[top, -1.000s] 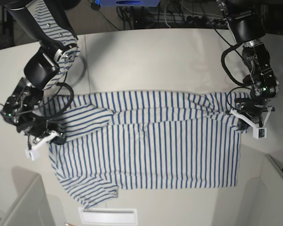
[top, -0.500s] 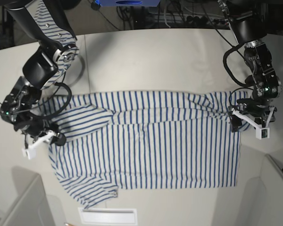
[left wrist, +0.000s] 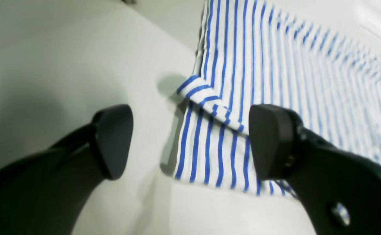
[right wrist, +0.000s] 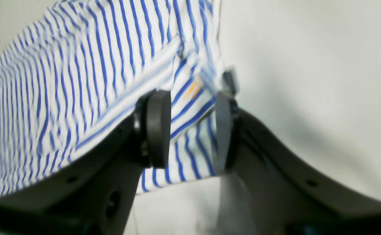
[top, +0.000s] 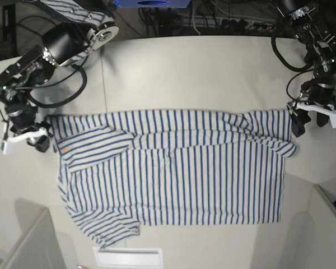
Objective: Fold the T-shirt properly
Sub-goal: 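Grasp the folded edge again and drag it back toward the robot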
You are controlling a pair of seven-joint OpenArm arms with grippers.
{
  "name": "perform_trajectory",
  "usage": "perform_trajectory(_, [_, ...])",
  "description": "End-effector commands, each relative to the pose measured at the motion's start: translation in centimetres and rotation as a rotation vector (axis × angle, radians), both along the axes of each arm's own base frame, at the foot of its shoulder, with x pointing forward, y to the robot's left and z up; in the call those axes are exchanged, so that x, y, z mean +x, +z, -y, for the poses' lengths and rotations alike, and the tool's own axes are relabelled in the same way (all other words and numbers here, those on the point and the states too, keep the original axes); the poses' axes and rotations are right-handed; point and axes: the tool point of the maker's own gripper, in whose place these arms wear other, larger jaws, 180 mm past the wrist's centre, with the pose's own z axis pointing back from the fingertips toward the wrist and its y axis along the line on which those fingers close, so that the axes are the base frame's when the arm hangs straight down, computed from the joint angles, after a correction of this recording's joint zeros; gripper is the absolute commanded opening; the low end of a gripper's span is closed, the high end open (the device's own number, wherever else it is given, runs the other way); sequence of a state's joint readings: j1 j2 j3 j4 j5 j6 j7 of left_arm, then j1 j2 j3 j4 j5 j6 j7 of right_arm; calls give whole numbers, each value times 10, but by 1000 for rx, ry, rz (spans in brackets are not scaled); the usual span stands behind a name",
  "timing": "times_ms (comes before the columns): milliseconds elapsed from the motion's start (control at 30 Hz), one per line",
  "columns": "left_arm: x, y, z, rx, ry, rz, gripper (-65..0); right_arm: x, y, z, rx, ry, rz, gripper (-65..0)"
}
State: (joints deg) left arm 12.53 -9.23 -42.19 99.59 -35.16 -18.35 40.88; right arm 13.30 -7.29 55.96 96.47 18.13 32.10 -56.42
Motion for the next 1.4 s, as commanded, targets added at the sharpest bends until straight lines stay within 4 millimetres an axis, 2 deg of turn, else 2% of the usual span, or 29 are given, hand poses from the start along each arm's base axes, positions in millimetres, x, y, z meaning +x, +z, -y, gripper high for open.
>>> perform_trajectory(0, [1, 10, -1, 3, -4, 37, -118, 4, 16, 4, -12, -26, 54, -437])
perform_trajectory(133, [-15, -2, 0, -37, 12, 11, -118, -14, -1, 10, 31, -107, -3, -422])
perform_trajectory(300, [-24, -11, 6, -65, 21, 6, -118, -39, -27, 22, 157, -197, -22, -308])
perform_trajectory(400, [-28, -20, 9, -75, -4, -11, -118, -53, -41, 21, 274, -230, -24, -299])
perform_trajectory(500, [-34, -38, 8, -114, 13, -46, -118, -63, -50, 21, 292, -240, -53, -299])
perform_trajectory(600, [-35, -52, 8, -148, 27, -69, -118, -64, -52, 21, 296, -240, -54, -299])
perform_trajectory(800, [-22, -67, 8, -208, 48, -69, -118, -56, -71, 15, 351, -261, -39, -300])
perform_trajectory(933, [-20, -77, 8, -240, 64, -81, -118, -54, -81, 8, 379, -253, -56, -300])
perform_trajectory(1133, [-12, -83, 12, -271, 65, -80, -118, -35, -74, 2, 345, -211, -14, -300])
perform_trajectory(1200, [-4, -80, 11, -276, 65, -65, -118, -29, -71, 0, 336, -199, -2, -300])
perform_trajectory(1367, [3, -79, 13, -284, 63, -55, -118, -22, -87, -6, 401, -225, -27, -300])
